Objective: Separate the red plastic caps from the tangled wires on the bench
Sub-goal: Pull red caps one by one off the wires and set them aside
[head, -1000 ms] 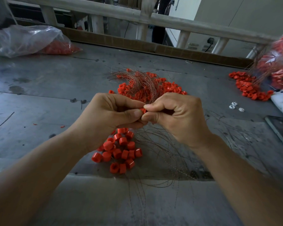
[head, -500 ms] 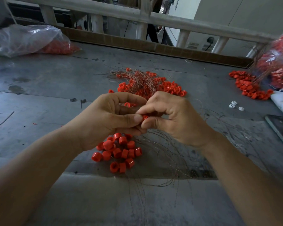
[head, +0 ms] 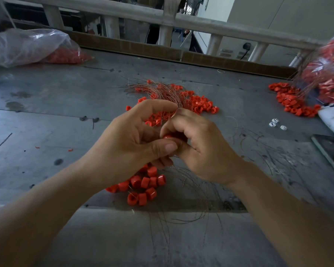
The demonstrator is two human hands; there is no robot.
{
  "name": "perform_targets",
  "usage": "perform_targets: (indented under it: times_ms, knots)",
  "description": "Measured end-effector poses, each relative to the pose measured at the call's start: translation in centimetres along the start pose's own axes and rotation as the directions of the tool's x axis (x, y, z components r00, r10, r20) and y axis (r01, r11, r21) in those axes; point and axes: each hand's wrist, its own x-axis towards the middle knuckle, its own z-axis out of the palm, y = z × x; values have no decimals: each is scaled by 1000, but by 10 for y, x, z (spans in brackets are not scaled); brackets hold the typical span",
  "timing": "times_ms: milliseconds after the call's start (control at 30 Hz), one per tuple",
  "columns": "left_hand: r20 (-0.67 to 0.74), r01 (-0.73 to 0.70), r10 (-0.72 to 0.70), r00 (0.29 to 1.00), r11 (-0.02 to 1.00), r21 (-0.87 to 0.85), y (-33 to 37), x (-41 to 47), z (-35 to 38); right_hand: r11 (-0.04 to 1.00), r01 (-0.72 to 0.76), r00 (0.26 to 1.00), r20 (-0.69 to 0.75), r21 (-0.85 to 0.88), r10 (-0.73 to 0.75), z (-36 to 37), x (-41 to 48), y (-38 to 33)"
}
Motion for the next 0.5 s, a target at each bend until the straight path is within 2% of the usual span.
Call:
perform_targets:
  times_ms: [267, 500]
  knots:
    - [-38, 7, -9, 999, 999, -38, 2, 2, 3, 998, -18, 1000, -23, 60, 20, -4, 1, 2]
    - [42, 93, -85, 995, 964, -248, 2, 4, -9, 984, -35, 996, -78, 177, 49, -7, 3, 5]
